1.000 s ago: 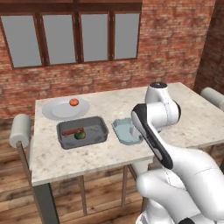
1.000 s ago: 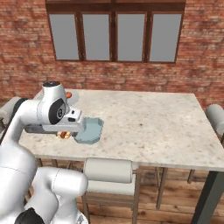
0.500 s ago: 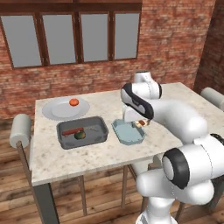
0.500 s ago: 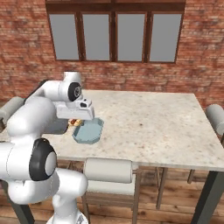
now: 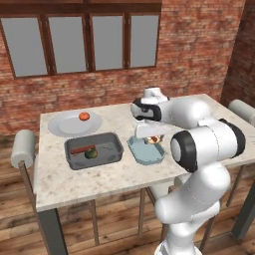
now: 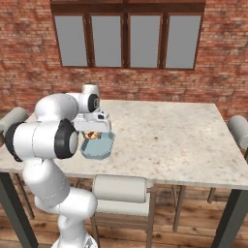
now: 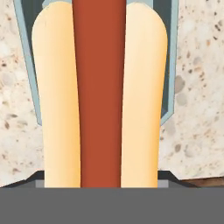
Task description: Place one cooked food and one vegetable from the large plate to each tupperware container.
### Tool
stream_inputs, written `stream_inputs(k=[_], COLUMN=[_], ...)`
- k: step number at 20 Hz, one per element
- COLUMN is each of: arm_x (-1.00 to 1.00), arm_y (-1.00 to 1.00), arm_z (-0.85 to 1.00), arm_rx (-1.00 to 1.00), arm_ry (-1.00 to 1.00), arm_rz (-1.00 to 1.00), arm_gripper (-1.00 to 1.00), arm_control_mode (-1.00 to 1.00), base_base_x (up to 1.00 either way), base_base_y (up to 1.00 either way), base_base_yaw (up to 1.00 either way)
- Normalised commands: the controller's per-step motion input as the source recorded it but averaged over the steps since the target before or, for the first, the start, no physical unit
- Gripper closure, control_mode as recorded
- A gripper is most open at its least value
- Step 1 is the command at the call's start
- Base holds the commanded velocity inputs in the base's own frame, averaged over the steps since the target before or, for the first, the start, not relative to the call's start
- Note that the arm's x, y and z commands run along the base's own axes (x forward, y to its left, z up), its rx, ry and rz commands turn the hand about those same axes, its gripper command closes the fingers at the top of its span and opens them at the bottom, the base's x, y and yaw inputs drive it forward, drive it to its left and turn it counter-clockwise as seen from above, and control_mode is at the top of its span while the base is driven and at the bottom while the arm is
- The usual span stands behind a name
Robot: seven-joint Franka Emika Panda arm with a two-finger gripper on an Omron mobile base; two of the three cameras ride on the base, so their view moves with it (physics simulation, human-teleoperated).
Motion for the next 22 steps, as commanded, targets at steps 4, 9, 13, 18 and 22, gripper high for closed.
stream_inputs(k=[4, 9, 13, 18, 22], arm_x=[0.34, 0.51, 0.12, 0.0, 0.0], arm_y=[0.0, -0.18, -0.13, -0.03, 0.0], arm_z=[-0.69, -0.3, -0.23, -0.19, -0.33], arm_rx=[-0.07, -0.07, -0.02, 0.0, 0.0], arm_ry=[0.0, 0.15, 0.06, 0.0, 0.0], arm_rz=[0.0, 0.0, 0.0, 0.0, 0.0], arm_gripper=[1.0, 1.0, 1.0, 1.0, 1.0], arm_control_mode=[-1.0, -1.0, -1.0, -1.0, -1.0], base_base_x=[0.0, 0.0, 0.0, 0.0, 0.0], base_base_y=[0.0, 0.0, 0.0, 0.0, 0.0], base_base_yaw=[0.0, 0.0, 0.0, 0.0, 0.0])
